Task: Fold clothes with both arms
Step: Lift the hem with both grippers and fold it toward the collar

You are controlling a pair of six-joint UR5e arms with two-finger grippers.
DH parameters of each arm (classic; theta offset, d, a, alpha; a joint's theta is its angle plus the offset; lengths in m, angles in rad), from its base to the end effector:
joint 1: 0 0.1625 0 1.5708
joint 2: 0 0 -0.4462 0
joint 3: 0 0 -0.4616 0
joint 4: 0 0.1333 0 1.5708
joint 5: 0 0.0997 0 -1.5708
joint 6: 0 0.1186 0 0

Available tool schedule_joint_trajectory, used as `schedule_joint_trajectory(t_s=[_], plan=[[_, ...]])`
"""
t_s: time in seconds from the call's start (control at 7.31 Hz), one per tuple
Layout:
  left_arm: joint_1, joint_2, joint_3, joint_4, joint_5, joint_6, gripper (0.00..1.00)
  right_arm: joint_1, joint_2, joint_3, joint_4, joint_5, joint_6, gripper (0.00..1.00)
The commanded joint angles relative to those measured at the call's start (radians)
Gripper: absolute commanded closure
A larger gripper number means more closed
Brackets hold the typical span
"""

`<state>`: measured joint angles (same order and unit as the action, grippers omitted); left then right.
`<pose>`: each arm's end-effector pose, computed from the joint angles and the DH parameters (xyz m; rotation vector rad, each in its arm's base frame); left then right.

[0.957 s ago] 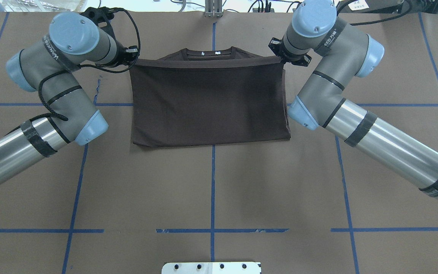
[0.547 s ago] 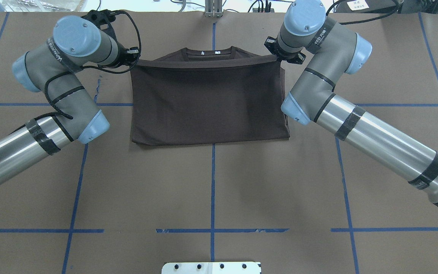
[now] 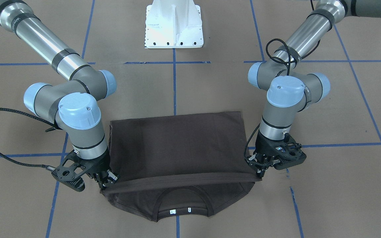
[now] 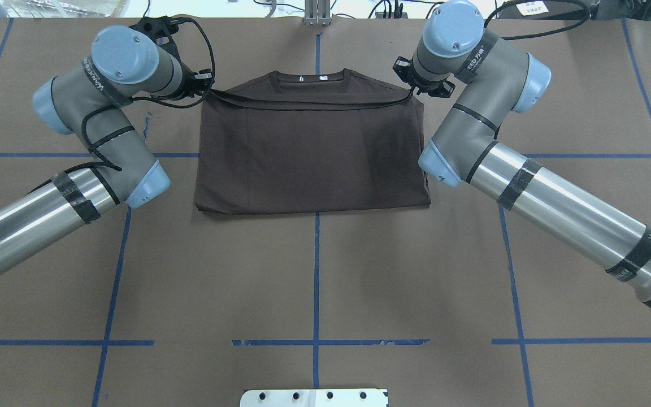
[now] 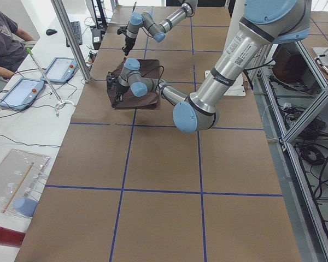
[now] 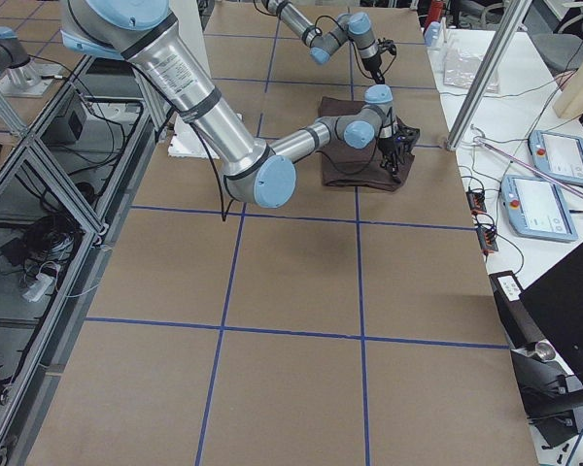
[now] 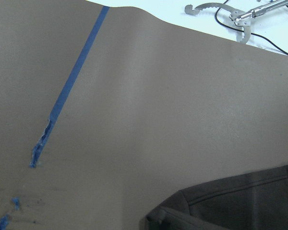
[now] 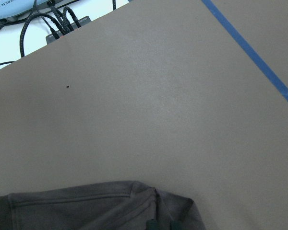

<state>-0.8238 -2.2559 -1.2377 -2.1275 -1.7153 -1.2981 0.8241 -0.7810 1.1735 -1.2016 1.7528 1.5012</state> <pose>0.5055 -0.7169 0.3424 0.3612 0.8517 -0.4460 -0.5265 -0.7336 0.3157 0.1753 -0.7739 0.6461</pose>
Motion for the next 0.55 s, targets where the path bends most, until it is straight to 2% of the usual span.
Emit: schedule_joint_trajectory(t_s=[0.0,0.14,0.27,0.41], plan=[[-0.002,-0.001,-0.025,-0.023,-0.004,-0.003,0.51,0.003,-0.001,0.032,0.004,0.011,0.011,0.52],[-0.005,0.012,-0.092,-0.022,-0.009,-0.007,0.5,0.003,-0.045,0.129,-0.006,0.043,0.017,0.49],[-0.006,0.053,-0.162,-0.017,-0.01,-0.013,0.5,-0.037,-0.161,0.266,-0.001,0.069,0.034,0.46],[-0.006,0.071,-0.189,-0.023,-0.01,-0.024,0.5,-0.065,-0.253,0.364,0.003,0.07,0.078,0.43]])
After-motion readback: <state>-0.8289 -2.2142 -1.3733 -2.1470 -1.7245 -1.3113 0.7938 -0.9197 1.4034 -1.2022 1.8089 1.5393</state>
